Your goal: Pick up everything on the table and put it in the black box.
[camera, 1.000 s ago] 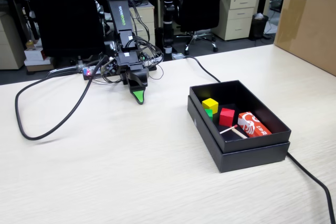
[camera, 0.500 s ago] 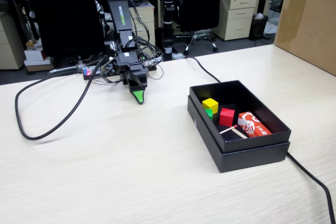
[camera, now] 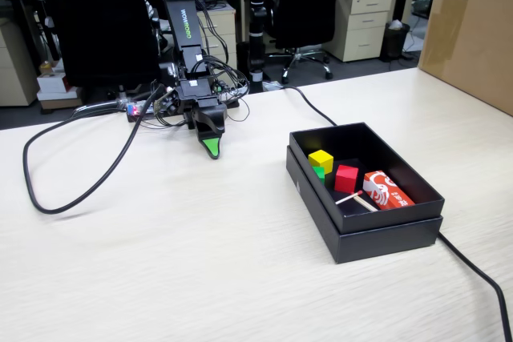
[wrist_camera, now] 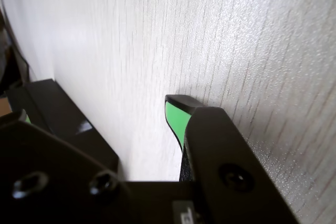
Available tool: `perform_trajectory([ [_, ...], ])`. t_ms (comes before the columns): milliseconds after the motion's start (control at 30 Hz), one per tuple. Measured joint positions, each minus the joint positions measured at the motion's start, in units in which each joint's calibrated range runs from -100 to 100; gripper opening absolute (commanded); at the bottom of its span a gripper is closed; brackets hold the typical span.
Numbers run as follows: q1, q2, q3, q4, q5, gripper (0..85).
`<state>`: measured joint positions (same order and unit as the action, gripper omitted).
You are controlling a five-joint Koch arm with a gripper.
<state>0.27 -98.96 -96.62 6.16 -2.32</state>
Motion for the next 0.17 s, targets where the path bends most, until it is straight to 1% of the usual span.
perform_trajectory([
  [167, 0.00, 0.00, 0.00, 0.00, 0.00, 50.0],
])
